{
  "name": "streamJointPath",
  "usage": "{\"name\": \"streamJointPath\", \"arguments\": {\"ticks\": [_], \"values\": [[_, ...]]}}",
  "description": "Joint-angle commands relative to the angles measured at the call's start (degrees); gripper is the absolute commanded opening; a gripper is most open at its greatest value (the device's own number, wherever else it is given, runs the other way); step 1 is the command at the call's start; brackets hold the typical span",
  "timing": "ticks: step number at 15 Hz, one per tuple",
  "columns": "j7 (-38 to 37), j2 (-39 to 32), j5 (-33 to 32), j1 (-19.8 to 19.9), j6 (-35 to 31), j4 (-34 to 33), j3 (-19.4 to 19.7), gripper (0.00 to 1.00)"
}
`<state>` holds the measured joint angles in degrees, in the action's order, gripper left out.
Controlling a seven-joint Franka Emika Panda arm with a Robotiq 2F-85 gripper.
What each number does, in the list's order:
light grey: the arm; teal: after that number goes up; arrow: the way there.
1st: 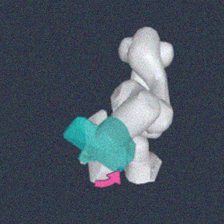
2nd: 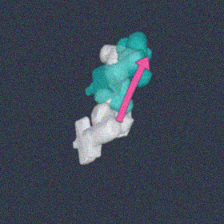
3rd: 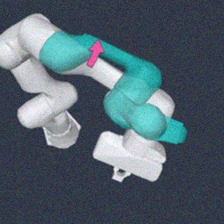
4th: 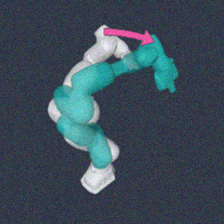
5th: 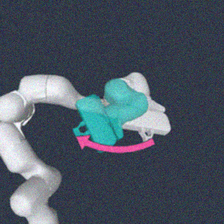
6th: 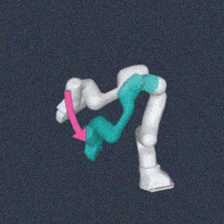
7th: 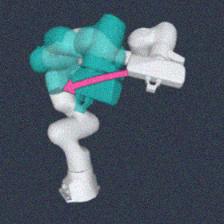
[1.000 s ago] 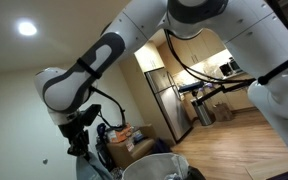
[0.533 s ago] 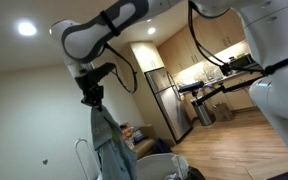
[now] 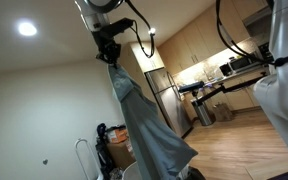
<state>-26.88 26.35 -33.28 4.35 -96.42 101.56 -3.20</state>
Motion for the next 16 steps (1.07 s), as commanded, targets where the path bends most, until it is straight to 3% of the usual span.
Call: {"name": "streamJointPath", "arguments": {"ticks": [1, 5, 12, 16], "values": [[-0.57, -0.01, -0.02, 1.30, 0.00, 0.09, -1.09, 0.06], [-4.86, -1.06, -2.47, 3.62, -3.51, 3.36, 0.63, 0.06], [-11.88, -1.24, -8.00, 11.24, -9.33, 0.31, 6.44, 0.06], [-11.59, 0.52, -7.26, 10.96, -9.45, 7.90, 7.40, 0.06]]}}
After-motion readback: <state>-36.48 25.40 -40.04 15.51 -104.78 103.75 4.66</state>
